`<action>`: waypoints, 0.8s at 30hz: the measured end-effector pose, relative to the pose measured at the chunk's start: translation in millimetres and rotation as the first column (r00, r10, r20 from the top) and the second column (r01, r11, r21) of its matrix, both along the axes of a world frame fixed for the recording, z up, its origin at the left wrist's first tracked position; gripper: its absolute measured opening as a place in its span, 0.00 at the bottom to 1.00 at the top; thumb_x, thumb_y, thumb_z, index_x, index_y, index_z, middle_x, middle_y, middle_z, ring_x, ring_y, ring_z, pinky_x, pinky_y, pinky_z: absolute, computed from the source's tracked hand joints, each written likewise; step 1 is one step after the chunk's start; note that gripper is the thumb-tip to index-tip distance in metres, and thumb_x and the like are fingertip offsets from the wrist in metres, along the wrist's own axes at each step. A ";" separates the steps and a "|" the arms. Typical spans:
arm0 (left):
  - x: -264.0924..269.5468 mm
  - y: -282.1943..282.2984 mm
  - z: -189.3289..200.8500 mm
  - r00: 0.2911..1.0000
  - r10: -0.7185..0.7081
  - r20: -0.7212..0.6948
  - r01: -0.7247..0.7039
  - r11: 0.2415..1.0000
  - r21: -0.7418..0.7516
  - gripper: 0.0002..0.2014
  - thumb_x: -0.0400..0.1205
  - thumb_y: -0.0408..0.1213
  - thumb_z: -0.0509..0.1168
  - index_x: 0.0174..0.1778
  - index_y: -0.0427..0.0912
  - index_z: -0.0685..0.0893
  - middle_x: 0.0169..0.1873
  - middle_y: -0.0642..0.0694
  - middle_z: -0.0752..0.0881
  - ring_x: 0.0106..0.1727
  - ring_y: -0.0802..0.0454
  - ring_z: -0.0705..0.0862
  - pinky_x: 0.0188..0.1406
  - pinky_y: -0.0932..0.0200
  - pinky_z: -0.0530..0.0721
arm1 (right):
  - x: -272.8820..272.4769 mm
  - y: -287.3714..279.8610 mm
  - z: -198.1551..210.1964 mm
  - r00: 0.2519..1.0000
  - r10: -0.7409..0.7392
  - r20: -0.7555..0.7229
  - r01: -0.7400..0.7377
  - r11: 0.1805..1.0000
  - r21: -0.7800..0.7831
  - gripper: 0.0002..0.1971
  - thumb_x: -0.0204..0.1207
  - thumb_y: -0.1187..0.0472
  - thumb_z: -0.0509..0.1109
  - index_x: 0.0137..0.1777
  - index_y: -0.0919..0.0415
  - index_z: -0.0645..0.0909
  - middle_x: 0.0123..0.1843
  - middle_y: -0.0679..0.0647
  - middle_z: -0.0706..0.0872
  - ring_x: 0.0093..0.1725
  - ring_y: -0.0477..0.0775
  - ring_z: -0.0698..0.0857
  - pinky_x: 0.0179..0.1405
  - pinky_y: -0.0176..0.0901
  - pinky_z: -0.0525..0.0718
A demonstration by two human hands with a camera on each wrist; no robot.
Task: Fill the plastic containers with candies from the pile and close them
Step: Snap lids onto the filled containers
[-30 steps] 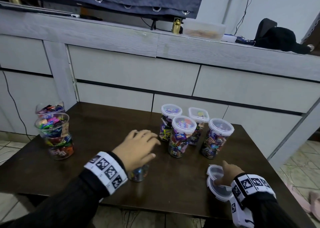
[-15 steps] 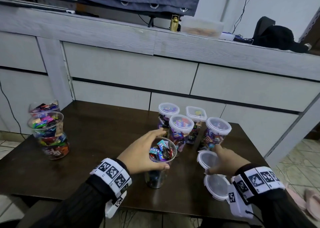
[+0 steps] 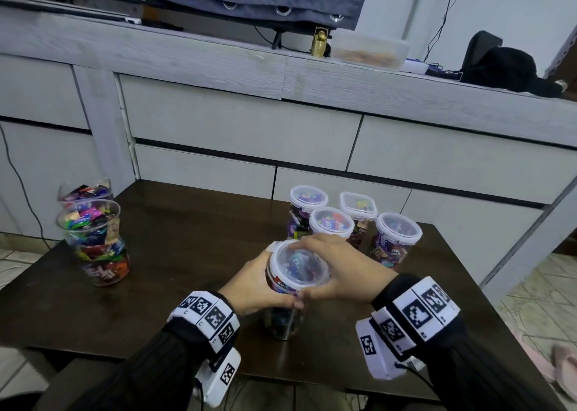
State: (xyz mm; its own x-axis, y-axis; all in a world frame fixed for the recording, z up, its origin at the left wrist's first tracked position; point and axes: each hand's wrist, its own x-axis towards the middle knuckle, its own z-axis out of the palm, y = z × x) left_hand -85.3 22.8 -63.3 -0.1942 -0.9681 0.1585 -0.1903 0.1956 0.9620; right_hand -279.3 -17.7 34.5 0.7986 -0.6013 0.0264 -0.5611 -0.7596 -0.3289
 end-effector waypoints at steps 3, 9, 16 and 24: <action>0.1 -0.3 -2.1 1.000 0.024 -0.013 -0.024 1.000 0.002 0.46 0.57 0.44 0.88 0.72 0.59 0.74 0.66 0.51 0.85 0.68 0.53 0.83 0.72 0.45 0.79 | 2.8 0.5 -2.6 1.000 0.008 -0.018 -0.008 1.000 0.000 0.35 0.66 0.43 0.78 0.73 0.45 0.71 0.71 0.48 0.74 0.70 0.48 0.71 0.73 0.49 0.70; -1.5 0.7 -5.1 1.000 0.015 -0.022 -0.014 1.000 0.025 0.48 0.57 0.45 0.87 0.72 0.59 0.71 0.65 0.57 0.84 0.69 0.57 0.82 0.72 0.52 0.79 | 4.0 2.9 -7.4 0.997 -0.021 -0.078 0.018 0.999 -0.041 0.36 0.67 0.38 0.75 0.75 0.43 0.69 0.74 0.50 0.72 0.72 0.51 0.68 0.74 0.51 0.68; 6.1 0.2 -6.7 1.000 0.020 0.023 -0.023 0.991 0.134 0.72 0.56 0.50 0.86 0.83 0.62 0.37 0.71 0.67 0.72 0.71 0.70 0.74 0.71 0.63 0.71 | -1.3 8.1 -20.5 0.998 -0.057 -0.016 0.056 0.997 -0.062 0.38 0.67 0.33 0.72 0.77 0.41 0.68 0.70 0.51 0.70 0.68 0.50 0.66 0.70 0.40 0.66; 33.1 5.5 11.7 0.990 0.074 0.120 -0.078 0.997 0.029 0.51 0.61 0.51 0.85 0.77 0.65 0.61 0.71 0.62 0.76 0.69 0.69 0.77 0.76 0.51 0.74 | -16.6 -3.7 -13.4 0.988 -0.152 -0.041 0.145 0.980 -0.136 0.24 0.78 0.35 0.58 0.72 0.38 0.75 0.52 0.47 0.71 0.56 0.48 0.71 0.63 0.53 0.74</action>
